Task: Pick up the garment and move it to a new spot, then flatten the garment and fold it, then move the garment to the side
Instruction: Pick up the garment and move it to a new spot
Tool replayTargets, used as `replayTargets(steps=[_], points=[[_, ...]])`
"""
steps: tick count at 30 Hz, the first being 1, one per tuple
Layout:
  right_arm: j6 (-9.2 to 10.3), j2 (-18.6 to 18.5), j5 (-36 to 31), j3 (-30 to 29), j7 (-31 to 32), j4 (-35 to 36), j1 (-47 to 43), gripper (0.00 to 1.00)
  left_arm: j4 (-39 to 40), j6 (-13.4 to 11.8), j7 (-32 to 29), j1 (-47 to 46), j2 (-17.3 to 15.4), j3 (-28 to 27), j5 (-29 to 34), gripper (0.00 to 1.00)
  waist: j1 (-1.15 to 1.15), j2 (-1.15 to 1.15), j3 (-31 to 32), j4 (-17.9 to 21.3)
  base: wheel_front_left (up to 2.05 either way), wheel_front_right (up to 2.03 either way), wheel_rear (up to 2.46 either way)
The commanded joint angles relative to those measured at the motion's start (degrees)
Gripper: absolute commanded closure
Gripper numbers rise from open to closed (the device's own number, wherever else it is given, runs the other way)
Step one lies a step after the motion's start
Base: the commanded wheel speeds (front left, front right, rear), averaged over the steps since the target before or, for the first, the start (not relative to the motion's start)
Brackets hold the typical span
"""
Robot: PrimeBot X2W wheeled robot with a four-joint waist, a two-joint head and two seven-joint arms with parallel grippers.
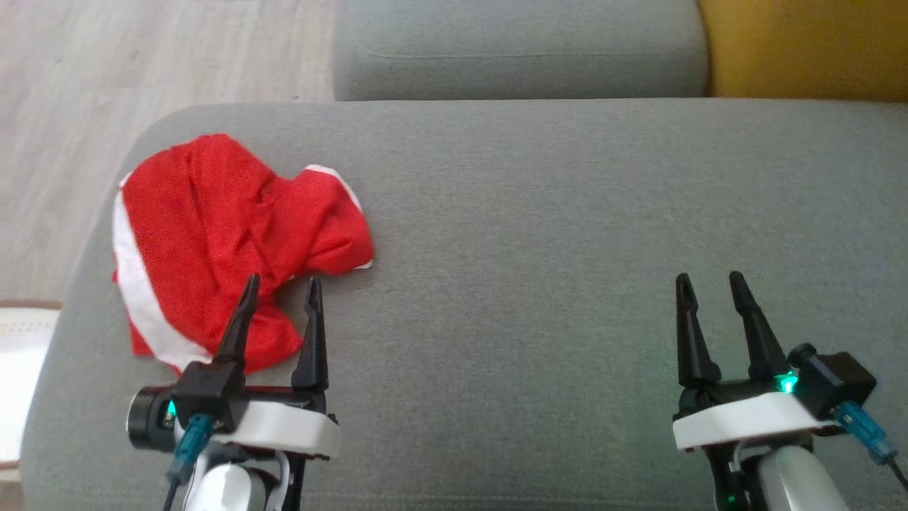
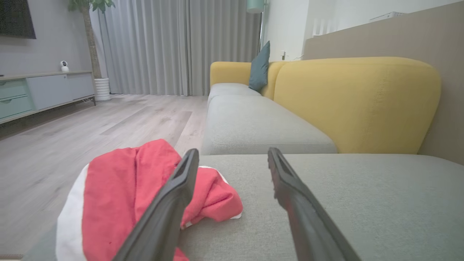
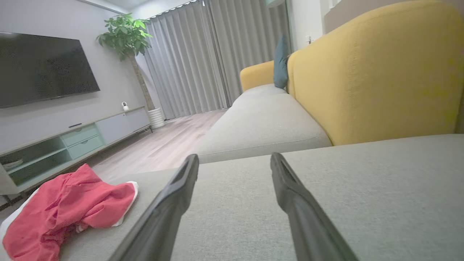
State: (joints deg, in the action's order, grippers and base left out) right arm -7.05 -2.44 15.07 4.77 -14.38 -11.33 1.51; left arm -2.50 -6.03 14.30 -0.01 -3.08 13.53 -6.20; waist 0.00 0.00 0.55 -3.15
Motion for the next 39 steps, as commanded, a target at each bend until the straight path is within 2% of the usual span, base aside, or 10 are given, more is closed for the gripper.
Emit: replayTargets(steps=[1, 12, 27, 34, 39], points=[[-0.44, -0.43, 0.17, 1.70, -0.62, 1.58, 0.81, 0.00, 1.98, -0.05, 0.70, -1.69, 0.19, -2.51, 0.18, 0.00, 0.00, 0.00, 0.33, -1.72, 0.00, 0.00, 0.00], [-0.44, -0.43, 0.53, 2.51, -0.62, 1.49, -0.37, 0.00, 2.34, -0.68, 0.70, -0.93, 0.20, -3.27, 0.06, 0.00, 0.00, 0.00, 1.06, -8.88, 0.00, 0.00, 0.00], [-0.44, -0.43, 1.29, 5.04, -0.62, 1.52, -1.17, 0.00, 2.58, -0.08, 0.70, -0.52, 0.20, -5.95, 0.26, 0.00, 0.00, 0.00, 0.10, -19.39, 0.00, 0.00, 0.00], [-0.44, -0.43, 1.31, 5.66, -0.62, 1.51, -1.23, 0.00, 3.07, -0.04, 0.70, -0.11, 0.20, -7.08, 0.07, 0.00, 0.00, 0.00, -0.48, -21.09, 0.00, 0.00, 0.00], [-0.44, -0.43, 0.88, 5.25, -0.62, 1.76, -0.32, 0.00, 3.66, 0.27, 0.70, -0.66, 0.19, -9.88, 0.02, 0.00, 0.00, 0.00, -2.20, -19.25, 0.00, 0.00, 0.00]])
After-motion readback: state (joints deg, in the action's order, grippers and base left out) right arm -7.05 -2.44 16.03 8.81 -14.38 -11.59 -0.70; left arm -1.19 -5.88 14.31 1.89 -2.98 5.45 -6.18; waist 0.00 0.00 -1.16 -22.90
